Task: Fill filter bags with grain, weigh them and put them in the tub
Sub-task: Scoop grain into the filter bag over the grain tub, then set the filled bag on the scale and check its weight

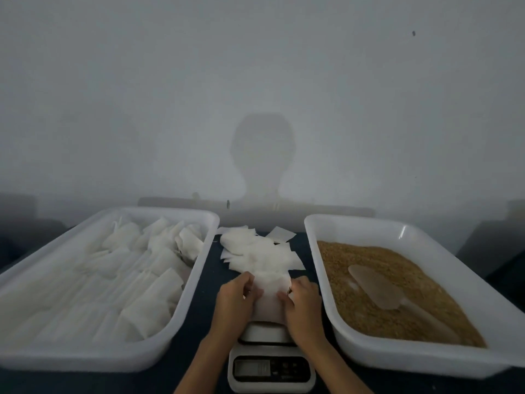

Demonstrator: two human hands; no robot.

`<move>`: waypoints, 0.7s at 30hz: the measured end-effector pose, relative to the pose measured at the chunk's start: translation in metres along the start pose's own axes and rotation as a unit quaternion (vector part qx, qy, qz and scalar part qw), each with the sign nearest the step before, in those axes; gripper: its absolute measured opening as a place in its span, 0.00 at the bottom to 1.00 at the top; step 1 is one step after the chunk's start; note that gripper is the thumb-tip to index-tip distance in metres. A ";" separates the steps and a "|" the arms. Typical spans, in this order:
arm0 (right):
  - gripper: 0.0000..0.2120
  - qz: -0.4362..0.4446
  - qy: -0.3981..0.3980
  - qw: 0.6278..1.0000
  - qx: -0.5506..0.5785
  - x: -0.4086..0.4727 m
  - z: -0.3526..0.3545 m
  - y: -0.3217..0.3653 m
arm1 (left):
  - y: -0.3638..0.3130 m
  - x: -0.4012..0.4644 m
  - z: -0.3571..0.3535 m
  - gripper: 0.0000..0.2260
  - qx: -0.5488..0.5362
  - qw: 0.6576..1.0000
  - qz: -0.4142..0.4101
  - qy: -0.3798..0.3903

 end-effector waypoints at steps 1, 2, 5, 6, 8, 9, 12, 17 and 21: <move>0.07 0.001 0.000 1.000 0.016 0.000 0.000 -0.002 | 0.002 0.000 -0.001 0.16 0.006 1.000 0.000 0.001; 0.07 0.001 -0.003 0.999 0.033 0.001 -0.001 -0.004 | 0.004 0.000 -0.001 0.14 0.010 1.000 0.001 0.002; 0.05 -0.003 -0.006 0.996 0.084 0.004 -0.001 -0.007 | 0.010 0.001 -0.001 0.08 -0.011 1.000 0.012 -0.010; 0.05 -0.005 -0.004 0.995 0.104 0.005 -0.002 -0.007 | 0.011 0.000 -0.001 0.07 -0.014 1.000 0.014 -0.013; 0.06 -0.011 0.010 0.990 0.139 0.007 -0.004 -0.010 | 0.014 0.000 -0.002 0.06 -0.013 1.000 0.013 -0.016; 0.07 -0.014 0.018 0.988 0.152 0.009 -0.006 -0.012 | 0.015 -0.001 -0.002 0.06 -0.014 1.000 0.010 -0.018; 0.08 -0.021 0.038 0.983 0.180 0.012 -0.008 -0.017 | 0.018 0.000 -0.001 0.05 -0.017 1.000 0.004 -0.018; 0.09 -0.029 0.043 0.959 0.279 0.008 -0.005 -0.023 | 0.026 0.001 0.005 0.02 -0.103 0.993 0.043 -0.051; 0.12 -0.055 0.049 0.937 0.341 -0.001 -0.003 -0.035 | 0.037 0.002 0.019 0.03 -0.188 0.970 0.094 -0.119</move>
Point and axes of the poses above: each hand's wrist, its own x-axis towards the middle knuckle, its own z-axis out of the back of the hand, y = z × x, the point moved 3 cm from there along x, towards the middle knuckle
